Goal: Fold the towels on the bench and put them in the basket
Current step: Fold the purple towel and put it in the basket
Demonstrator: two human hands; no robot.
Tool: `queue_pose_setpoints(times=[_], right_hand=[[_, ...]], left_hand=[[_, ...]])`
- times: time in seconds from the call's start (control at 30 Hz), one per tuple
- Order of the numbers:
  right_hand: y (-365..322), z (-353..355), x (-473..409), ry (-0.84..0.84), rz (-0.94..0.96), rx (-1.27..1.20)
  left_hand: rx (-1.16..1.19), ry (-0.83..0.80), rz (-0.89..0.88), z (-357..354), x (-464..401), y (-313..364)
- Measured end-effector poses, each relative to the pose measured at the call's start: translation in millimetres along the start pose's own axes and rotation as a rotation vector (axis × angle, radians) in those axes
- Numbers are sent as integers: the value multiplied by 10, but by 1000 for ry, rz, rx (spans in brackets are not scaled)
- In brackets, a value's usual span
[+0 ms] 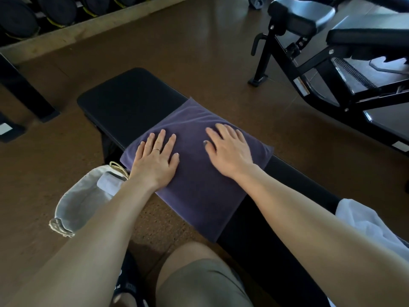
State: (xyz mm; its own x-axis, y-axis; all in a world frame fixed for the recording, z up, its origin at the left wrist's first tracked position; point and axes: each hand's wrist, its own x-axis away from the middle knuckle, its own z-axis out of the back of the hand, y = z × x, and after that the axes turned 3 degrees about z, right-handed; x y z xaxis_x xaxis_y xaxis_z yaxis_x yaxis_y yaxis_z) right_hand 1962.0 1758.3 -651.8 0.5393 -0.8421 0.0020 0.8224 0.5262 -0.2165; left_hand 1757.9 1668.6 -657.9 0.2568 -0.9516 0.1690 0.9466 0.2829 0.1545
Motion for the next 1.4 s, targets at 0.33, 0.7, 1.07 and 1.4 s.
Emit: queue_pose_setpoints(times=[0.33, 0.7, 1.07, 1.4], right_hand=[[54, 130, -240, 40, -143, 91], [-353, -194, -882, -111, 284, 48], [-424, -74, -1262, -57, 217, 145], [-92, -61, -597, -120, -154, 34]], left_hand=[[-1, -3, 14, 8, 4, 32], [12, 53, 4, -69, -19, 21], [-2, 60, -4, -75, -10, 15], [25, 45, 21, -37, -5, 46]])
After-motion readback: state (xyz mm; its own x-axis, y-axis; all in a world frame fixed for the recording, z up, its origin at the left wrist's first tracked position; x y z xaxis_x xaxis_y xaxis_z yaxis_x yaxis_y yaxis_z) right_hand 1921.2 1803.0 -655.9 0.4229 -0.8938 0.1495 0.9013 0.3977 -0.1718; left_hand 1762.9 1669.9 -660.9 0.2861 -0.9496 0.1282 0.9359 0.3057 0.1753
